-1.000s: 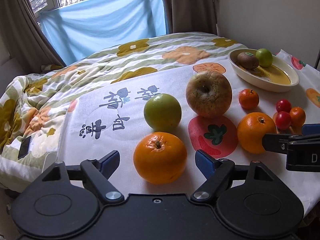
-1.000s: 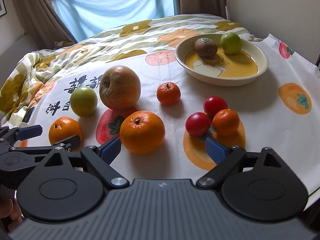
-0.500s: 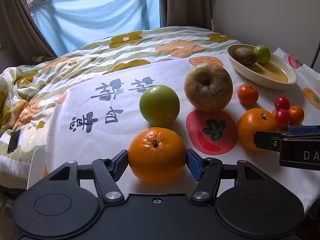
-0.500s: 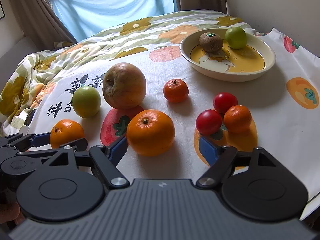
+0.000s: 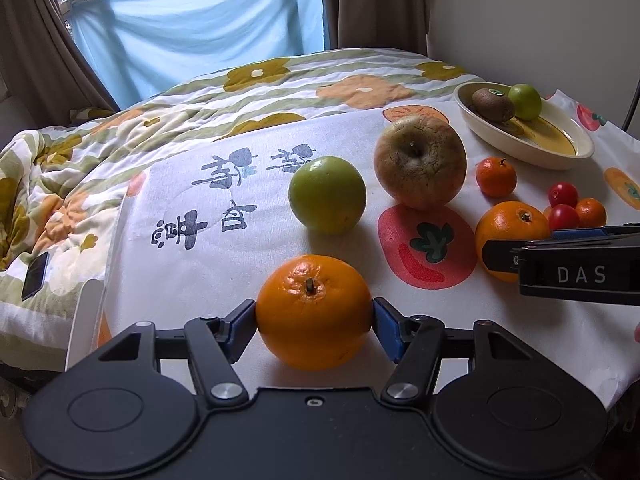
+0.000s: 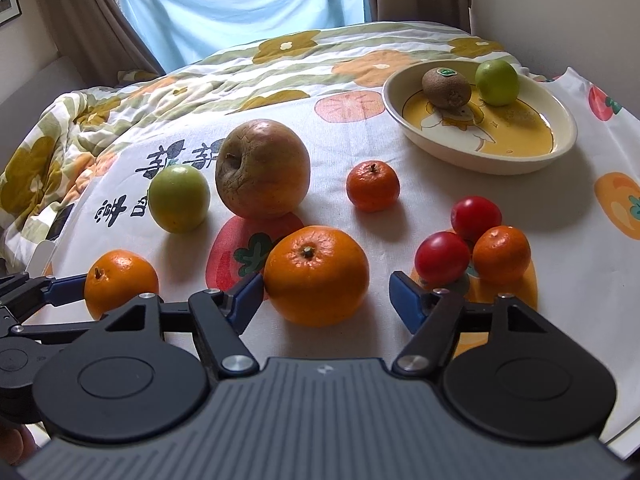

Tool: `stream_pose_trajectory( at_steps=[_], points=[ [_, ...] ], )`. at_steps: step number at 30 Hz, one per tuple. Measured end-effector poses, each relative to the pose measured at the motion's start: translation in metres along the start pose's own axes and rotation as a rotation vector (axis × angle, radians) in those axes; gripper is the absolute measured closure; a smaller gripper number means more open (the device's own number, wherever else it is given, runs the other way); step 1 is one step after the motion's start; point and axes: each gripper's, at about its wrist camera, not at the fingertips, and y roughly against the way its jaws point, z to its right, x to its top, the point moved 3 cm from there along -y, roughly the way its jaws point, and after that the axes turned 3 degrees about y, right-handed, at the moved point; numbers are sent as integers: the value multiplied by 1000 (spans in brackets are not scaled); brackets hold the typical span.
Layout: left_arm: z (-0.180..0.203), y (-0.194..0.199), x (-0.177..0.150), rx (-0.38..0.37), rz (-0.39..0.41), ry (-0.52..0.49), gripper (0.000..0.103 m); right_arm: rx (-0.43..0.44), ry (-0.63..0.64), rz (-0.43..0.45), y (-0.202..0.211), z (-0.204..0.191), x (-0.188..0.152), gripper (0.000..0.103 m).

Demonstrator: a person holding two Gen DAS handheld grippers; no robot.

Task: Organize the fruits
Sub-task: 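Grasp a large orange with the left tool while the right tool grasps another orange, then carry both oranges into the white bowl and open both tools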

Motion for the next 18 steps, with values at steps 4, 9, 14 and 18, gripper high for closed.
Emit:
stream_pose_trajectory(
  at_steps=[4, 9, 14, 18],
  points=[
    [0, 2, -2, 7, -3, 7, 37, 3, 15, 0, -4, -2, 2, 21],
    [1, 5, -5, 23, -6, 11, 37, 12, 34, 1, -9, -2, 3, 24],
    [1, 10, -9, 37, -10, 35, 37, 29, 77, -1, -9, -6, 3, 29],
    [4, 19, -9, 47, -6, 49, 37, 54, 84, 3, -2, -6, 5, 29]
  ],
)
